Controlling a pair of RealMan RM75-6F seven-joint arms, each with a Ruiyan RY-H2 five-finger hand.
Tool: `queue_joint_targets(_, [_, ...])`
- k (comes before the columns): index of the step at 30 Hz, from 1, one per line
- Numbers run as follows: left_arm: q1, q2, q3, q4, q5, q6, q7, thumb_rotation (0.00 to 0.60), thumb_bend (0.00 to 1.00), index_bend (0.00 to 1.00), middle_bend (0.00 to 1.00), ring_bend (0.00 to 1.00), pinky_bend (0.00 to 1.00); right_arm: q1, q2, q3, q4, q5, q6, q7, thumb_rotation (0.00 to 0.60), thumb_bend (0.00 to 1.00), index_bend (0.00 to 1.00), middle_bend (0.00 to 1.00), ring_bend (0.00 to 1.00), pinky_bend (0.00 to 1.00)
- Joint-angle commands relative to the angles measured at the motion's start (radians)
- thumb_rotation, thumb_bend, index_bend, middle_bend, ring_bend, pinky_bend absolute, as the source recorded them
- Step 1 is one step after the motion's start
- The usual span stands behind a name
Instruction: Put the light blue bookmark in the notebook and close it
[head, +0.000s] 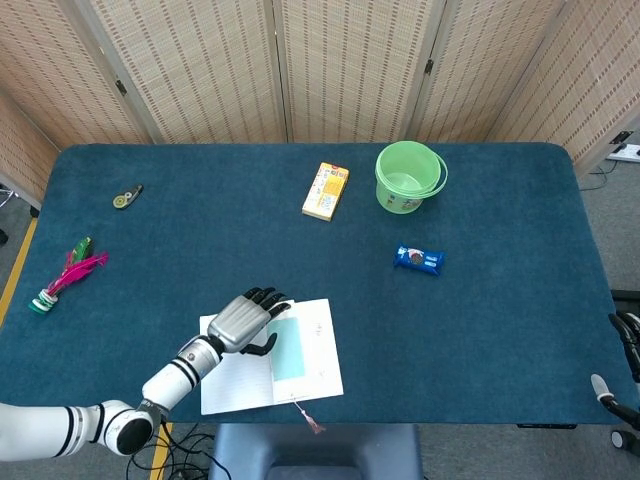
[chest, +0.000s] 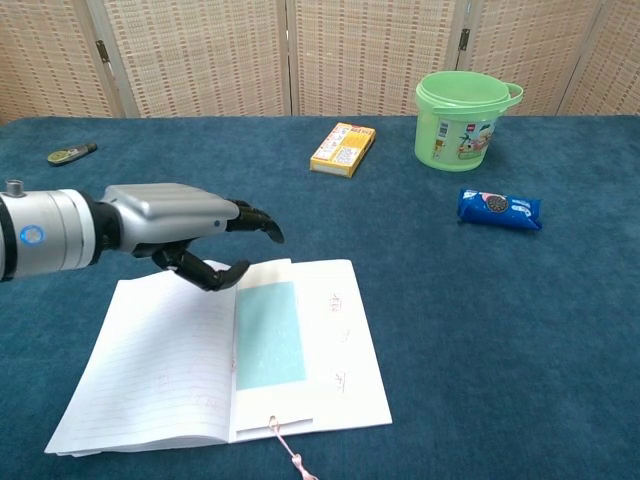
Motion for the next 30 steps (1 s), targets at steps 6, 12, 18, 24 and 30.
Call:
queue_joint_targets(6, [-0.031, -0.072, -0.016, 0.123, -0.086, -0.012, 0.01, 0.263, 0.6, 0.16, 0.12, 0.0, 0.15, -0.004, 0.003, 0.0, 0.0, 0.007, 0.001, 0.002, 0.6, 0.25, 0.06, 0.11, 0.05, 0.07])
queue_joint_targets(12, [-0.046, -0.105, -0.015, 0.178, -0.148, -0.014, 0.027, 0.264, 0.6, 0.2, 0.11, 0.0, 0.15, -0.006, 0.002, 0.001, 0.004, 0.012, 0.001, 0.005, 0.6, 0.25, 0.07, 0.11, 0.05, 0.07])
queue_joint_targets(18, [-0.052, -0.129, -0.01, 0.21, -0.173, -0.002, 0.044, 0.262, 0.6, 0.22, 0.08, 0.0, 0.15, -0.006, 0.002, 0.001, 0.005, 0.014, -0.001, 0.005, 0.6, 0.25, 0.07, 0.11, 0.05, 0.07])
queue_joint_targets(24, [-0.059, -0.139, -0.01, 0.228, -0.198, -0.005, 0.051, 0.261, 0.6, 0.22, 0.07, 0.0, 0.15, -0.006, 0.002, 0.002, 0.004, 0.017, -0.002, 0.004, 0.6, 0.25, 0.06, 0.11, 0.05, 0.07])
queue_joint_targets(30, [-0.065, -0.147, -0.001, 0.235, -0.208, -0.012, 0.058, 0.262, 0.6, 0.23, 0.07, 0.0, 0.15, -0.006, 0.001, 0.002, 0.005, 0.019, -0.005, 0.004, 0.6, 0.25, 0.07, 0.11, 0.05, 0.07])
